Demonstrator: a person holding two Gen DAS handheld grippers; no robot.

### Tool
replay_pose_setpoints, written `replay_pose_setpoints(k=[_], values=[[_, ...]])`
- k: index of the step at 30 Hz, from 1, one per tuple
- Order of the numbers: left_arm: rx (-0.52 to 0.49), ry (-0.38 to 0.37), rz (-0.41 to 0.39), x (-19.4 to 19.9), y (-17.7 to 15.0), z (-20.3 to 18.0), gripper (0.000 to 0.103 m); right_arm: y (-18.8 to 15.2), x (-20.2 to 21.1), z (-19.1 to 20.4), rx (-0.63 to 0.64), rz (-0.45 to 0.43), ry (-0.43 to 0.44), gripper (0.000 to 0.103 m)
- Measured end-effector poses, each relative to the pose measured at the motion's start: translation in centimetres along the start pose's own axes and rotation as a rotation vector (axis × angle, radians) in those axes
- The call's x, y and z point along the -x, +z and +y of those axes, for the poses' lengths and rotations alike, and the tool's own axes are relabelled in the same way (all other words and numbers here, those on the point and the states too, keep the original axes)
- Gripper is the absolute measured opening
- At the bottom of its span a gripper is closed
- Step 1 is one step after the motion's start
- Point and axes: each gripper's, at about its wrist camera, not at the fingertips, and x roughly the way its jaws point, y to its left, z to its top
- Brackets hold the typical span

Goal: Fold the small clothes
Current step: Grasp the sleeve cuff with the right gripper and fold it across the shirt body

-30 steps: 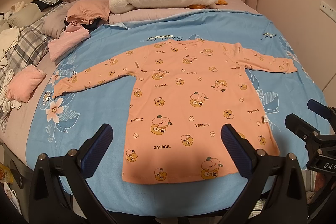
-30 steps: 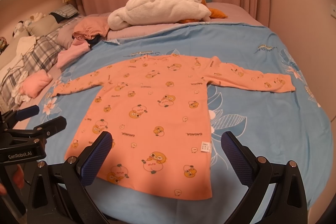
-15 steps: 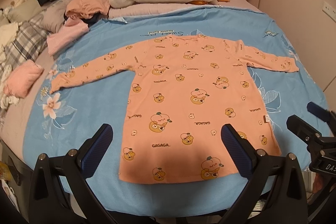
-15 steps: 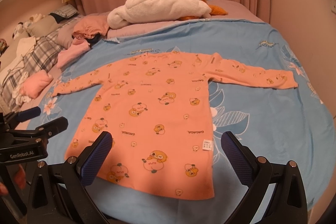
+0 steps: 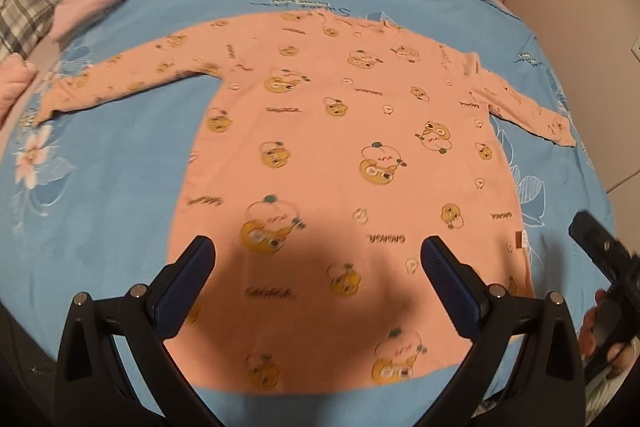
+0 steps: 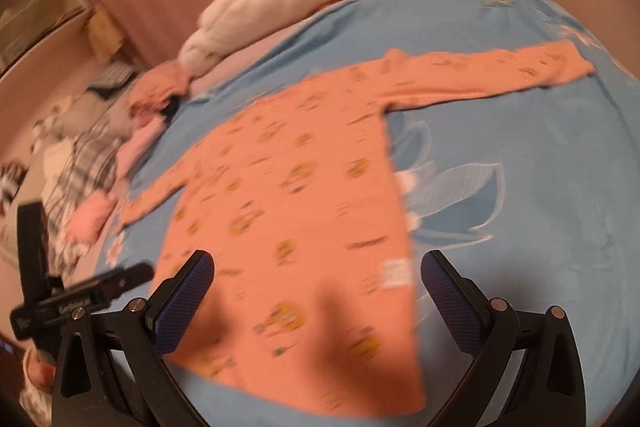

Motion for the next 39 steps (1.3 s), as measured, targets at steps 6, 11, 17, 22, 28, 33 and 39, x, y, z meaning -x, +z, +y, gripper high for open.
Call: replay_pose_setpoints(k=[6, 11, 17, 22, 28, 33, 39], values=[[-0.043, -0.041, 0.009, -2.9, 2.6, -1.5, 0.103, 2.6, 0.2, -7.8, -0.153, -0.097, -0.091, 0.102], [-0.073, -0.078, 0.007, -4.8, 5.5, -3.3, 0.103, 5.7, 0.3, -14.4, -0.265, -0.166, -0.185, 0.102], [-0.076, -0.119, -0.005, -7.3, 9.3, -5.3, 0.103, 9.1, -1.3, -21.5, -0.473, -0.232, -0.138, 0.099], [-0.067, -0.127, -0.005, -9.0, 11.5, -6.3, 0.102, 10.7, -2.0, -24.5, -0.556, -0.318, -0.085, 0.084], [-0.048, -0.126, -0.008, -10.3, 12.7, -6.4, 0.102, 12.6, -3.5, -27.8, -0.622, -0.366, -0.077, 0.040], [-0.020, -0.121, 0.004, -11.1, 13.1, -5.5, 0.102, 12.8, -3.8, -28.8, -0.636, -0.359, -0.103, 0.010], [0.035, -0.115, -0.025, -9.7, 13.4, -2.5, 0.102, 15.2, -1.7, -22.1, -0.355, -0.344, -0.198, 0.009]])
